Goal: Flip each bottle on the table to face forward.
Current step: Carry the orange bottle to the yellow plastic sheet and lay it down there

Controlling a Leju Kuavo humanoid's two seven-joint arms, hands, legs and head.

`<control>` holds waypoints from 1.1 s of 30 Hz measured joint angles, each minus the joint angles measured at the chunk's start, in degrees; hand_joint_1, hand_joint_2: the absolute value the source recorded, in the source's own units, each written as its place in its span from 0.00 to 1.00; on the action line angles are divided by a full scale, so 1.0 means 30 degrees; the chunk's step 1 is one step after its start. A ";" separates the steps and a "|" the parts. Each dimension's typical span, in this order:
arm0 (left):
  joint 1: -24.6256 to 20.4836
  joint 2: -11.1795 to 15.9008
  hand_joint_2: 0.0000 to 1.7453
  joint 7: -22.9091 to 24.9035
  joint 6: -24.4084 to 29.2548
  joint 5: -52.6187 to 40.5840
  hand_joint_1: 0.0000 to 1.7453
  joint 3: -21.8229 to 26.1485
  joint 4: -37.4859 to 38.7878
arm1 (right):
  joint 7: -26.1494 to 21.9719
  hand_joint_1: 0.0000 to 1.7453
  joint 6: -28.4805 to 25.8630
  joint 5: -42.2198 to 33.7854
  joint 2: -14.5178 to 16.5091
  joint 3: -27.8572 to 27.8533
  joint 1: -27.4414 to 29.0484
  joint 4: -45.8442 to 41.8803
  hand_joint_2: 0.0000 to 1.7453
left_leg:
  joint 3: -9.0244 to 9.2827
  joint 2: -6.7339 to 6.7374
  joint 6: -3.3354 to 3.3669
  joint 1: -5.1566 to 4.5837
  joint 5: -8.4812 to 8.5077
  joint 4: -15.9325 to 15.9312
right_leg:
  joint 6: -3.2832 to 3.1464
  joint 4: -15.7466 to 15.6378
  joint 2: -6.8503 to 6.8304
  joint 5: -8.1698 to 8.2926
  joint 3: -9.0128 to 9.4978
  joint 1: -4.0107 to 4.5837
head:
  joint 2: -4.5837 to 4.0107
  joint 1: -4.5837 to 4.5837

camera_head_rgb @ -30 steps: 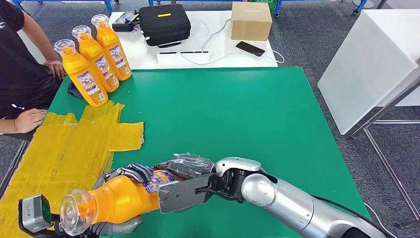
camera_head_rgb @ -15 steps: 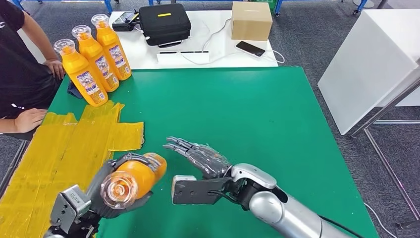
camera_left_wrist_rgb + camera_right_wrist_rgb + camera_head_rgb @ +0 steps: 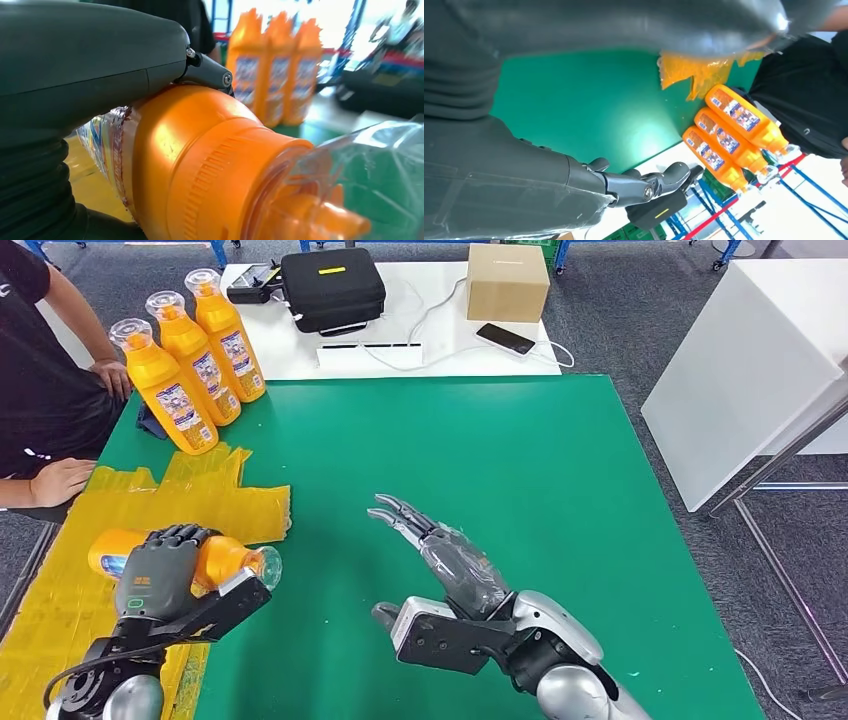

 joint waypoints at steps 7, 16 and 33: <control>-0.0229 0.0000 1.00 -0.0097 0.0132 -0.0667 1.00 0.0782 0.2609 | -0.0033 0.00 0.0049 -0.0022 0.0286 -0.0144 -0.0001 -0.0022 0.00 | -0.0009 -0.0002 0.0000 -0.0004 0.0000 0.0004 | 0.0002 0.0000 0.0002 0.0001 -0.0002 -0.0007 | 0.0000 0.0000; -0.0311 0.0016 0.00 -0.0271 -0.0522 -0.1381 0.00 0.0977 0.4664 | 0.0172 0.00 0.0379 -0.0592 0.0399 -0.0182 -0.0092 -0.0022 0.00 | -0.0006 -0.0002 -0.0001 -0.0003 -0.0002 0.0000 | 0.0001 0.0001 0.0003 0.0001 -0.0001 -0.0003 | 0.0000 -0.0002; 0.0995 -0.0818 0.00 -0.0466 0.0751 -0.1168 0.00 0.0647 0.1442 | -0.0885 0.00 -0.0104 -0.0103 0.0565 -0.0570 0.1191 -0.0346 0.00 | -0.0014 -0.0003 -0.0003 -0.0014 -0.0004 0.0001 | 0.0002 -0.0003 0.0001 -0.0002 -0.0009 -0.0013 | 0.0000 0.0000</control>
